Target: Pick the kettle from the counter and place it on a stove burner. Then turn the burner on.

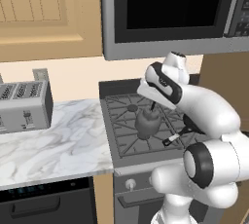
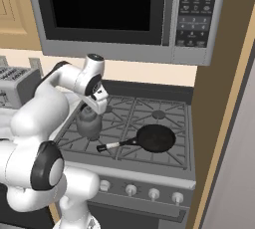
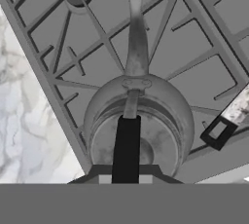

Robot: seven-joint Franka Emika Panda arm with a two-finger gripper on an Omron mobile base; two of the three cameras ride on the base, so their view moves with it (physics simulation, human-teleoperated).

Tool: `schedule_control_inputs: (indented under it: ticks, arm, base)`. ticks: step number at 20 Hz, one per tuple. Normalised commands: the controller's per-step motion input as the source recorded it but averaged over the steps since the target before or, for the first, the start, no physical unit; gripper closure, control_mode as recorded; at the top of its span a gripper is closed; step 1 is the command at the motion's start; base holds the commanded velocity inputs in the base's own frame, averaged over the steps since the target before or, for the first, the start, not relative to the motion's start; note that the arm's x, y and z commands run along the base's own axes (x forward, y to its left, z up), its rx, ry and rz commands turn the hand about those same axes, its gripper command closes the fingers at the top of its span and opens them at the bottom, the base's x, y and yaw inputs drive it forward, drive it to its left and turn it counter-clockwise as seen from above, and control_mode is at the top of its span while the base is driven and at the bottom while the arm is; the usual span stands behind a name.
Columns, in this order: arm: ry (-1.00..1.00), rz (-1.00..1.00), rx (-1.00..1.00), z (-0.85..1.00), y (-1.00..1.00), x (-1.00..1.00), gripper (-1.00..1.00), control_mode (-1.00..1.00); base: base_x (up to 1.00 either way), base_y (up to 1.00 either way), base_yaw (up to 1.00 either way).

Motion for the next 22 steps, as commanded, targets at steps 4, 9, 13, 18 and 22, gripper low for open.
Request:
schedule_control_inputs:
  ticks: [4, 9, 13, 18, 22]
  arm:
    - [0.06, 0.0, 0.0, -0.26, 0.0, 0.1, 1.0, -1.0]
    - [0.03, 0.0, 0.01, -0.27, 0.0, 0.15, 1.0, -1.0]
    - [0.0, 0.0, 0.0, -0.2, 0.0, 0.14, 1.0, -1.0]
    - [0.0, 0.0, 0.0, -0.08, 0.0, 0.11, 1.0, -1.0]
    - [0.0, 0.0, 0.0, -0.08, 0.0, 0.05, 1.0, -1.0]
  base:
    - [0.0, 0.0, 0.0]
    - [0.0, 0.0, 0.0]
    - [0.0, 0.0, 0.0]
    - [0.0, 0.0, 0.0]
    - [0.0, 0.0, 0.0]
